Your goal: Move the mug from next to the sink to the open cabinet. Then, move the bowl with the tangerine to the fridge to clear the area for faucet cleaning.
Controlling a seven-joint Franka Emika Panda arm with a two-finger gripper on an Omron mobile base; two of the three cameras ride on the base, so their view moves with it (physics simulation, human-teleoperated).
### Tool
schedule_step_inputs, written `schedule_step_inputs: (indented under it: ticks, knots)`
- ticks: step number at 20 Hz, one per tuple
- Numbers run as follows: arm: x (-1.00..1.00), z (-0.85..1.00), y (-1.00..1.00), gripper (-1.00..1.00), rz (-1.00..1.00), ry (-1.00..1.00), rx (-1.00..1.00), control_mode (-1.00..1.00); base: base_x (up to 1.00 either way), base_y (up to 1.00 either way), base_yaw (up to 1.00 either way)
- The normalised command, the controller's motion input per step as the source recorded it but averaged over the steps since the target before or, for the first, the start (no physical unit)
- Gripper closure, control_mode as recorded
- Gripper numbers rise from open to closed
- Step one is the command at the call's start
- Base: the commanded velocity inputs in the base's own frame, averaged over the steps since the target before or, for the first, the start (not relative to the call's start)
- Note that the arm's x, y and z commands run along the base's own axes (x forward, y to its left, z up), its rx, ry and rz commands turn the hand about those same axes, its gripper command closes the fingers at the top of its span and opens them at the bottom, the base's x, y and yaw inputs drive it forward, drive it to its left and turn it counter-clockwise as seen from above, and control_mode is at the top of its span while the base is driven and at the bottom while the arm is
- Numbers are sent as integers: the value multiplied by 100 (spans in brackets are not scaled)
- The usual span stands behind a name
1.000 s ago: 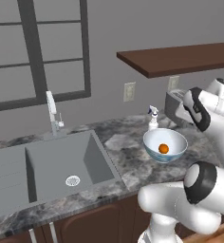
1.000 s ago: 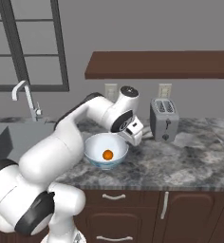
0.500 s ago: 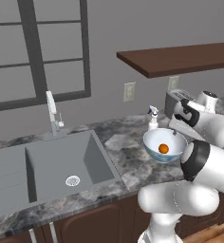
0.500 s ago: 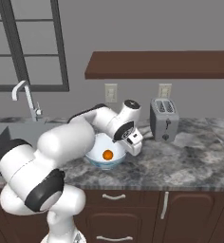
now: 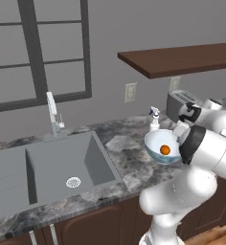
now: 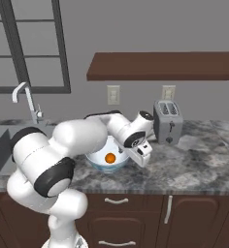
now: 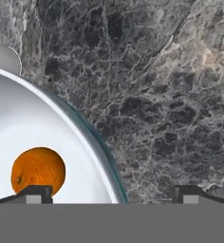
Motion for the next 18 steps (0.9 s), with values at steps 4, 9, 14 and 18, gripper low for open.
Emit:
schedule_step_inputs:
  ticks: [4, 9, 14, 18]
  knots:
    - [13, -29, 12, -100, 4, 6, 0, -100, 0, 0, 0]
    - [4, -24, 21, -100, 4, 1, 0, -100, 0, 0, 0]
    - [0, -6, 16, 100, 1, -1, 1, -100, 0, 0, 0]
    - [-8, 0, 0, 100, 0, -3, 0, -100, 0, 0, 0]
